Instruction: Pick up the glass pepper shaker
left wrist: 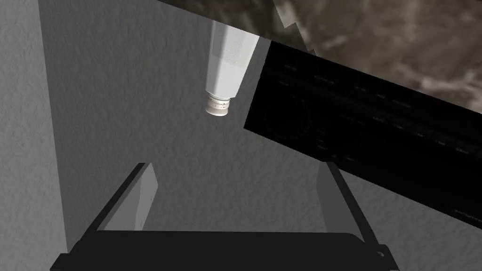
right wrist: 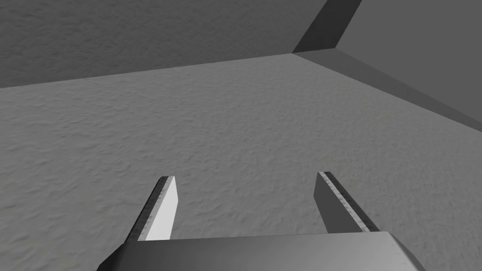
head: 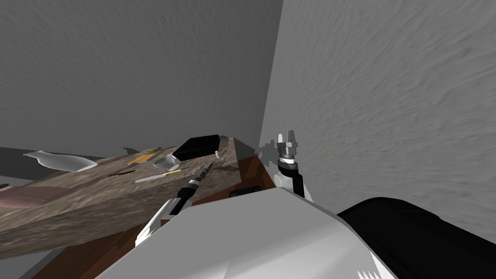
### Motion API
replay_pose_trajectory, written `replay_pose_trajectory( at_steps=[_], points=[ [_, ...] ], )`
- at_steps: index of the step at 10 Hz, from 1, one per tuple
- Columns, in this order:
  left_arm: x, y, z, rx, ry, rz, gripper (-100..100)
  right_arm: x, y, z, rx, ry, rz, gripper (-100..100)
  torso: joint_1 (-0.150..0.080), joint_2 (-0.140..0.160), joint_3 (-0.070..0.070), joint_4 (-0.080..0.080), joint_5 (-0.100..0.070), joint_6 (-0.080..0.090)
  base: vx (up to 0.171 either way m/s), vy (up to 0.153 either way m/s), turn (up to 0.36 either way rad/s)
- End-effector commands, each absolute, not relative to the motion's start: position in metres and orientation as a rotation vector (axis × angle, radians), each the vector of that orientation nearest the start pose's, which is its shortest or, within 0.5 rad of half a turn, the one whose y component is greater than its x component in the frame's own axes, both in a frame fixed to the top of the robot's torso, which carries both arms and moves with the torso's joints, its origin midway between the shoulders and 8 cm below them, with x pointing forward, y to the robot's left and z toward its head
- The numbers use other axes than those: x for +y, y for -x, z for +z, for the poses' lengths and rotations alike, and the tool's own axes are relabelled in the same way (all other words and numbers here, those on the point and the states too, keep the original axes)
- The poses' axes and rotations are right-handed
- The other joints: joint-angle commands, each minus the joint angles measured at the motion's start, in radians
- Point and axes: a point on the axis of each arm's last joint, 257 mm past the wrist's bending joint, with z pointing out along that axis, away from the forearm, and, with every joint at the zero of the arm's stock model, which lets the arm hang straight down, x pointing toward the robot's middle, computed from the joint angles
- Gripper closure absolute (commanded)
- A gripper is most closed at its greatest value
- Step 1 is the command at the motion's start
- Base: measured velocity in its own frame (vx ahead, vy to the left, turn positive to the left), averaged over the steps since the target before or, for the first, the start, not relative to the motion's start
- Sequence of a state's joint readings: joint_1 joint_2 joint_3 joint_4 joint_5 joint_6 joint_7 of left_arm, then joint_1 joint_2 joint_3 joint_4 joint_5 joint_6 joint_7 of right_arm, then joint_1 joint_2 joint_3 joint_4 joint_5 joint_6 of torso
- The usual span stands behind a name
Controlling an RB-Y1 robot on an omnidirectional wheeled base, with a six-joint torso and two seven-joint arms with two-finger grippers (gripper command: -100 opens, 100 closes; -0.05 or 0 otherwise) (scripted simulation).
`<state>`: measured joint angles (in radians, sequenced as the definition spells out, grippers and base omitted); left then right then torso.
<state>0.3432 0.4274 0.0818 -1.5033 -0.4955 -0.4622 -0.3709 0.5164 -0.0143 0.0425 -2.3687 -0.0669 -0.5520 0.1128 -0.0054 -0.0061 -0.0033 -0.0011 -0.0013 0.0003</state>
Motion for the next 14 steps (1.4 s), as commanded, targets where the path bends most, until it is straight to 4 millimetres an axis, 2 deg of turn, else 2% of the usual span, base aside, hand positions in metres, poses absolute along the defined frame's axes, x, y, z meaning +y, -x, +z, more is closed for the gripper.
replay_pose_trajectory(
  at_steps=[1,5,6,7,8,9,13,14],
  points=[
    [0.364,-0.42,-0.3,1.66,0.086,-0.302,-100,-0.269,-0.315,0.067,0.52,-0.558,1.303,0,0.0,0.0,0.0,0.0,0.0,0.0,0.092,-0.066,-0.129],
    [0.373,-0.44,-0.31,1.693,-0.026,-0.181,-100,-0.269,-0.315,0.067,0.52,-0.557,1.303,0,0.002,-0.001,-0.001,0.0,0.0,0.0,0.103,-0.036,-0.128],
    [0.371,-0.435,-0.308,1.688,-0.007,-0.205,-100,-0.269,-0.315,0.067,0.52,-0.557,1.303,0,0.004,-0.002,-0.001,0.0,0.001,0.0,0.053,0.003,-0.019],
    [0.372,-0.436,-0.308,1.689,-0.011,-0.199,0,-0.269,-0.315,0.067,0.52,-0.557,1.303,0,0.004,0.002,0.001,0.0,0.001,-0.001,0.01,0.0,0.003],
    [0.372,-0.436,-0.308,1.688,-0.01,-0.199,-100,-0.269,-0.315,0.067,0.52,-0.557,1.303,0,0.004,0.005,0.003,0.001,0.001,-0.001,0.005,0.0,-0.001],
    [0.372,-0.436,-0.308,1.688,-0.01,-0.199,100,-0.269,-0.315,0.067,0.52,-0.557,1.303,0,0.004,0.006,0.003,0.001,0.001,-0.001,0.0,0.0,0.0],
    [0.372,-0.436,-0.308,1.688,-0.01,-0.199,100,-0.269,-0.315,0.067,0.52,-0.557,1.303,0,0.004,0.007,0.004,0.001,0.001,-0.001,0.0,0.0,0.0],
    [0.372,-0.436,-0.308,1.688,-0.01,-0.199,0,-0.269,-0.315,0.067,0.52,-0.557,1.303,0,0.004,0.007,0.004,0.001,0.001,-0.001,0.0,0.0,0.0]
  ],
)
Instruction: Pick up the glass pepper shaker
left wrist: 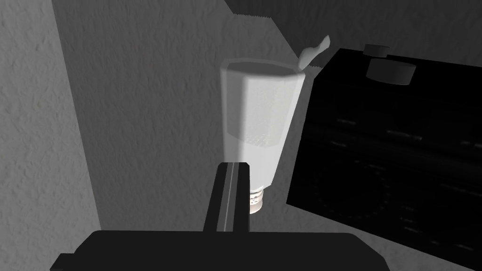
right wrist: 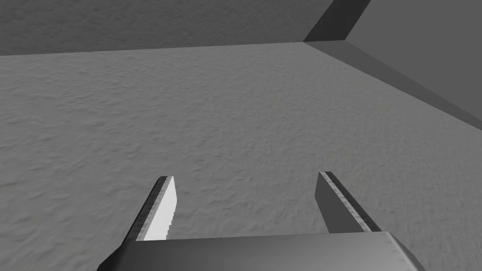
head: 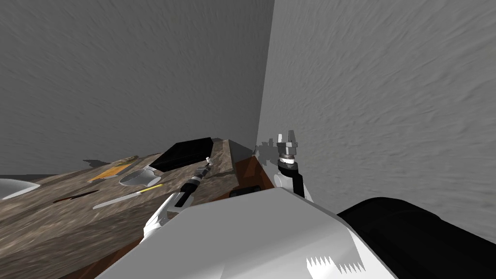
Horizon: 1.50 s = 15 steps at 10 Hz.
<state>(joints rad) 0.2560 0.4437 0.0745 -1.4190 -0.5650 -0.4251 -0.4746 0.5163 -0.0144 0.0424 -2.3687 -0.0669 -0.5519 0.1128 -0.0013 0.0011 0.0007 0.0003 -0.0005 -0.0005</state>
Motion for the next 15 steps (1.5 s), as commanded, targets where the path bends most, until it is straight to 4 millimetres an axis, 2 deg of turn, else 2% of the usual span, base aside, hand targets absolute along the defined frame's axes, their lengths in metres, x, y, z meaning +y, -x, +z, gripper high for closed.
replay_pose_trajectory(
  at_steps=[1,15],
  points=[
    [0.378,-0.434,-0.307,1.703,-0.003,-0.203,-100,-0.269,-0.315,0.067,0.52,-0.557,1.303,0,0.0,0.0,0.0,0.0,0.0,0.0,-0.017,0.009,-0.01],
    [0.424,-0.417,-0.296,1.839,0.06,-0.212,-100,-0.269,-0.315,0.067,0.52,-0.557,1.303,0,0.001,0.002,0.001,0.001,0.0,0.0,-0.035,0.013,-0.01]
  ],
)
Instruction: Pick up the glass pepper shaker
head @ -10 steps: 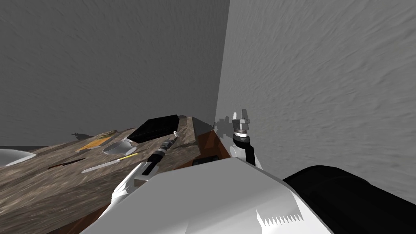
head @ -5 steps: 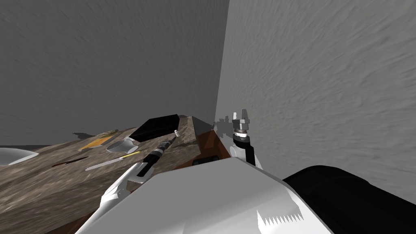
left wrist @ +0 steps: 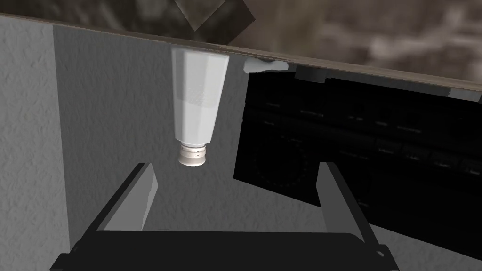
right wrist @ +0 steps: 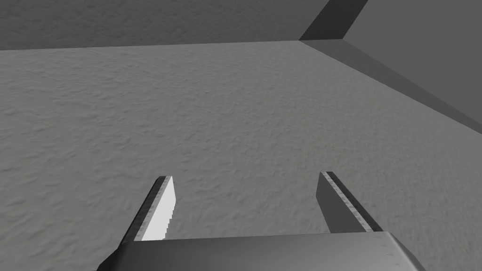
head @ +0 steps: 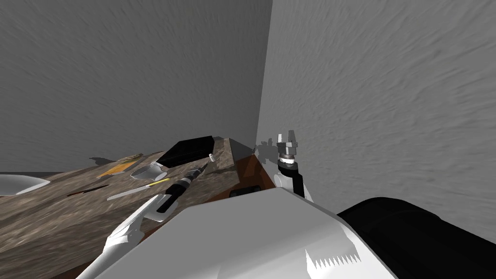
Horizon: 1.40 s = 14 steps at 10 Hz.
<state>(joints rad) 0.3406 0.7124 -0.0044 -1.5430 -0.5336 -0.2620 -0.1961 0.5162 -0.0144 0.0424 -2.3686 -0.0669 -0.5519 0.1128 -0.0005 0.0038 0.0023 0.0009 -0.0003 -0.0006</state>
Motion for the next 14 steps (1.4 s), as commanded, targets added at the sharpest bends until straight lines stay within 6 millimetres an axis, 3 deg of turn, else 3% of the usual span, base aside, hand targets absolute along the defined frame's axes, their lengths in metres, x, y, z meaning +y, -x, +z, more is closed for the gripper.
replay_pose_trajectory(
  at_steps=[1,4,6,10,11,12,13,14],
  points=[
    [0.427,-0.417,-0.295,1.844,0.062,-0.21,-100,-0.269,-0.315,0.067,0.52,-0.557,1.303,0,0.0,0.0,0.0,0.0,0.0,0.0,-0.044,0.016,-0.007],
    [0.444,-0.415,-0.29,1.87,0.07,-0.184,-100,-0.269,-0.315,0.067,0.52,-0.557,1.303,0,0.0,0.0,0.0,0.0,0.0,0.0,-0.032,-0.003,-0.027],
    [0.457,-0.413,-0.29,1.881,0.061,-0.154,-100,-0.269,-0.315,0.067,0.52,-0.558,1.303,0,-0.007,-0.003,-0.001,0.0,-0.001,0.001,0.02,-0.131,-0.111],
    [0.487,-0.411,-0.285,1.881,0.026,-0.073,-100,-0.269,-0.315,0.067,0.52,-0.558,1.303,0,-0.012,-0.012,-0.007,-0.003,-0.003,0.001,0.142,-0.151,-0.126],
    [0.483,-0.411,-0.285,1.883,0.03,-0.087,-100,-0.269,-0.315,0.066,0.52,-0.558,1.303,0,-0.007,-0.016,-0.009,-0.003,-0.002,0.0,0.106,-0.008,-0.007],
    [0.483,-0.411,-0.285,1.882,0.028,-0.084,0,-0.269,-0.315,0.067,0.52,-0.557,1.303,0,-0.003,-0.011,-0.007,-0.003,-0.001,0.0,0.017,-0.005,0.0],
    [0.473,-0.42,-0.297,1.892,0.027,-0.115,-100,-0.269,-0.315,0.067,0.52,-0.557,1.303,0,-0.002,-0.006,-0.004,-0.002,0.0,0.0,-0.032,0.004,0.086],
    [0.475,-0.427,-0.293,1.88,0.027,-0.112,-100,-0.269,-0.315,0.067,0.52,-0.557,1.303,0,-0.001,-0.002,-0.001,-0.001,0.0,0.0,-0.053,-0.006,0.039]
  ],
)
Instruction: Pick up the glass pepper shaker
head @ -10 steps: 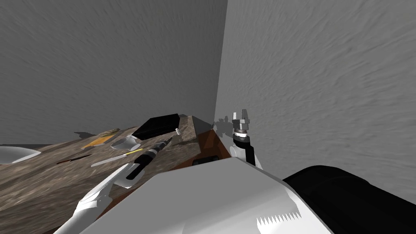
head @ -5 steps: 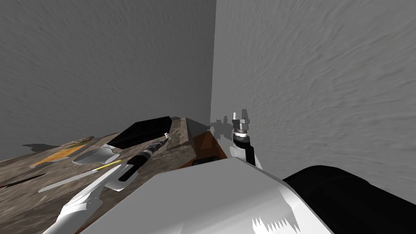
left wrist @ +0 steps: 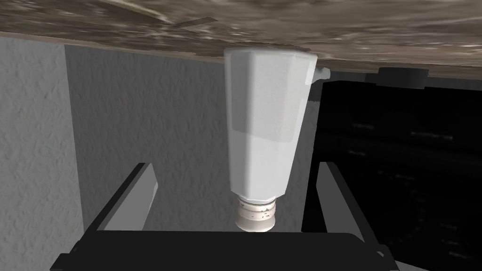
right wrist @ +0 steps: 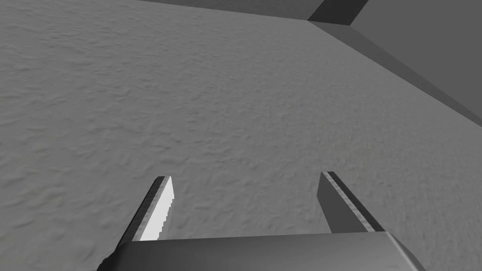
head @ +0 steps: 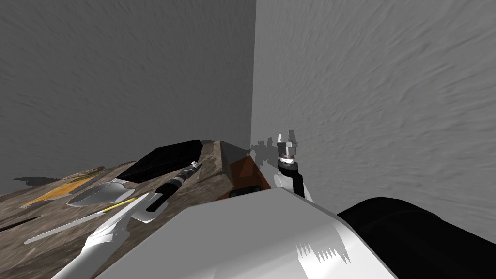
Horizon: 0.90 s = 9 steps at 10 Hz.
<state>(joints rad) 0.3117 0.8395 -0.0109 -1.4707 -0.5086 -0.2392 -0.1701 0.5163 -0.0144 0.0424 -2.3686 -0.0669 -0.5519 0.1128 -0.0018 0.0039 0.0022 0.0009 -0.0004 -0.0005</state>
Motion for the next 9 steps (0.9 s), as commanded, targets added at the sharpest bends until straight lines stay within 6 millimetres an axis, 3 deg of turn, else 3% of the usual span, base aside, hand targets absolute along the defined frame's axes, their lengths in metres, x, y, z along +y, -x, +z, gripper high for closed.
replay_pose_trajectory(
  at_steps=[1,2,4,5,7,8,9],
  points=[
    [0.479,-0.43,-0.294,1.881,0.034,-0.103,-100,-0.269,-0.315,0.067,0.52,-0.557,1.303,0,0.0,0.0,0.0,0.0,0.0,0.0,-0.034,-0.005,-0.01],
    [0.465,-0.437,-0.305,1.891,0.024,-0.139,-100,-0.269,-0.315,0.067,0.52,-0.557,1.303,0,0.0,0.0,0.0,0.0,0.0,0.0,-0.046,0.009,0.063],
    [0.475,-0.448,-0.301,1.882,0.036,-0.121,-100,-0.269,-0.315,0.067,0.52,-0.557,1.303,0,0.001,0.001,0.0,0.0,0.0,0.0,-0.036,0.002,0.022],
    [0.46,-0.455,-0.312,1.894,0.024,-0.154,-100,-0.269,-0.315,0.067,0.52,-0.557,1.303,0,0.0,0.0,0.0,0.0,0.0,0.0,-0.051,-0.006,0.076],
    [0.469,-0.468,-0.307,1.883,0.033,-0.137,-100,-0.269,-0.315,0.067,0.52,-0.557,1.303,0,0.0,0.001,0.001,0.0,0.0,0.0,-0.037,0.0,0.015],
    [0.454,-0.472,-0.32,1.9,0.02,-0.167,-100,-0.269,-0.315,0.067,0.52,-0.557,1.303,0,0.0,0.0,0.0,0.0,0.0,0.0,-0.045,0.002,0.078],
    [0.458,-0.478,-0.316,1.894,0.024,-0.159,-100,-0.269,-0.315,0.067,0.52,-0.557,1.303,0,0.0,0.001,0.0,0.0,0.0,0.0,-0.048,0.001,0.047]
  ],
)
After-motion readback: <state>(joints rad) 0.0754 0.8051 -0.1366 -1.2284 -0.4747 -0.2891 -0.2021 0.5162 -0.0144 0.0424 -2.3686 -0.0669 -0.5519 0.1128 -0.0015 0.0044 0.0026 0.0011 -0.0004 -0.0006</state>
